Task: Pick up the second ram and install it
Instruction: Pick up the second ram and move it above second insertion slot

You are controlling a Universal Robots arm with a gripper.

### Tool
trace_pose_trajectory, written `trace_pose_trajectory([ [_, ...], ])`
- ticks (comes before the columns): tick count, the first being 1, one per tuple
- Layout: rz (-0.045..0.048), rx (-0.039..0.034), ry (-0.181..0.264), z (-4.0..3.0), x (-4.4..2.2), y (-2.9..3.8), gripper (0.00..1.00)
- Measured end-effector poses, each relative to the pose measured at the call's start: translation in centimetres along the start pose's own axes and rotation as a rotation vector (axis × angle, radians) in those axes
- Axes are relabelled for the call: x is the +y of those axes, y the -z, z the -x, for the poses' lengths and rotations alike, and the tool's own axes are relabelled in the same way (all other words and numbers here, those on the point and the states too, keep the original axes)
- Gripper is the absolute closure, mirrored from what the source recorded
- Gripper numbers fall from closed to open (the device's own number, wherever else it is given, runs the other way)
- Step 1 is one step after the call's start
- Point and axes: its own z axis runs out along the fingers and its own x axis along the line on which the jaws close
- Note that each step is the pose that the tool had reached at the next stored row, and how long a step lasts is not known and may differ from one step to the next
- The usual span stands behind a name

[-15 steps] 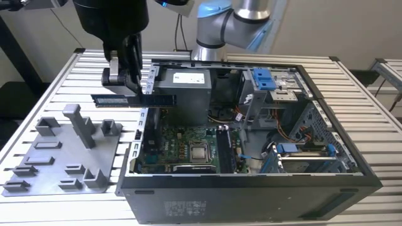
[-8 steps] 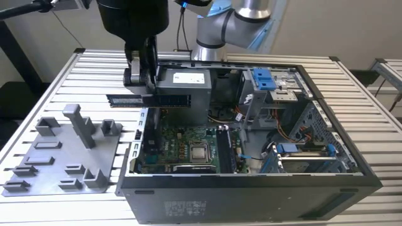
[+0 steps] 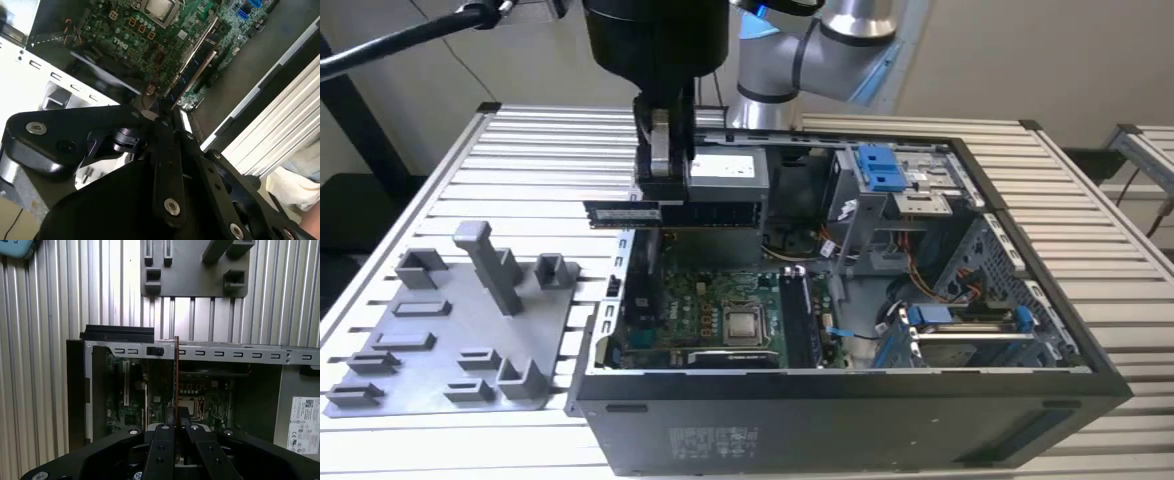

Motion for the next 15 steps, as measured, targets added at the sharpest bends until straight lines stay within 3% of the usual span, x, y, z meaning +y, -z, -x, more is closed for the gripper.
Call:
trace_pose_trajectory([
  [15,0.0,0.0,0.0,-0.04,-4.56,-0.06,0.86],
])
